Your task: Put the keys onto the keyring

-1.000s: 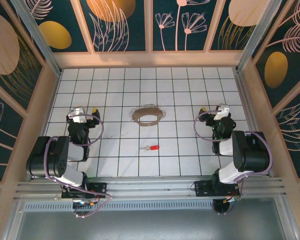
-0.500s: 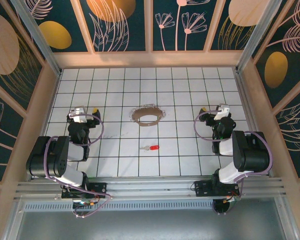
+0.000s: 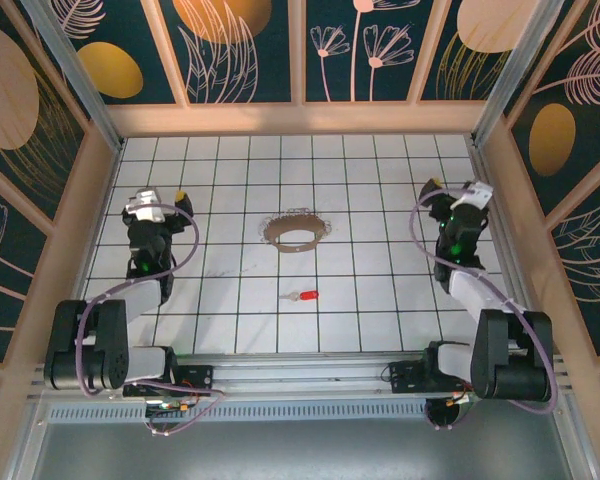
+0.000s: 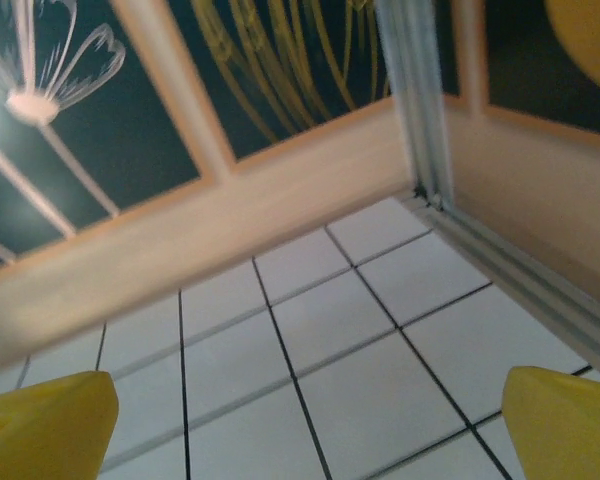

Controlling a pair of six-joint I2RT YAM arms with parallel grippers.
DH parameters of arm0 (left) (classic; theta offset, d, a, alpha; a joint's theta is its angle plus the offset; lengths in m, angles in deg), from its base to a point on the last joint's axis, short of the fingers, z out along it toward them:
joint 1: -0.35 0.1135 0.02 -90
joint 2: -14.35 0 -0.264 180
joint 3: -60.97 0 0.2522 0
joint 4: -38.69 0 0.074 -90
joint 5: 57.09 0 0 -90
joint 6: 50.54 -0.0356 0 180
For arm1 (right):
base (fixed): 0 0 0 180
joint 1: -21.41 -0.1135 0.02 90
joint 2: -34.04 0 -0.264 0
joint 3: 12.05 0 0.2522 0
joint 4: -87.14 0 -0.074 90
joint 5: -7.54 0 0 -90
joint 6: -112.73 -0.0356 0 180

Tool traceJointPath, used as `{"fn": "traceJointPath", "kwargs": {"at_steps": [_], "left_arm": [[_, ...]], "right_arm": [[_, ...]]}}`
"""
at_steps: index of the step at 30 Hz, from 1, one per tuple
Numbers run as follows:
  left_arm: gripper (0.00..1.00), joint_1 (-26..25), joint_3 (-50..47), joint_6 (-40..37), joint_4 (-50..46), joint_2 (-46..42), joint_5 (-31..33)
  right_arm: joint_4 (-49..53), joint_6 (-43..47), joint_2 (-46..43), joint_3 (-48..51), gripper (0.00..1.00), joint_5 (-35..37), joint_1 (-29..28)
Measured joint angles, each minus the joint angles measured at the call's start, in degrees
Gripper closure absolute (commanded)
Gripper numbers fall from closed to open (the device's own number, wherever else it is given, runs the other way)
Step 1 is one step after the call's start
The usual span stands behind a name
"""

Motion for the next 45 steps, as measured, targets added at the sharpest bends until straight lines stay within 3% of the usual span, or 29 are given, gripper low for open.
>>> {"fn": "traceJointPath", "kwargs": {"at_steps": [8, 15, 17, 26, 35, 45], "left_arm": [[0.07, -2.1, 6.1, 13.7, -7.7, -2.0, -4.2], [0.05, -11.4, 7.7, 23.3, -11.3, -1.3, -9.6], [0.05, -14.3, 7.4, 25.8, -11.6, -0.8, -10.1], [0.04, -26.4, 2.5, 33.1, -8.7, 2.9, -9.0], [0.03, -30.2, 0.5, 36.7, -3.2, 8.2, -8.0], [0.01, -30.8, 0.9, 38.2, -0.1, 12.4, -8.6]], "right_arm": [[14.4, -7.8, 2.4, -9.9, 0.14, -5.7, -3.1], [17.9, -8.9, 12.9, -12.3, 0.17, -13.5, -15.7], [18.2, -9.6, 16.1, -12.8, 0.11, -15.6, -19.3], [17.8, -14.0, 25.4, -12.9, 0.25, -23.1, -26.3], [14.1, -17.5, 27.4, -10.5, 0.35, -25.2, -29.6], [12.9, -18.8, 27.4, -9.2, 0.36, -25.7, -31.7]]}}
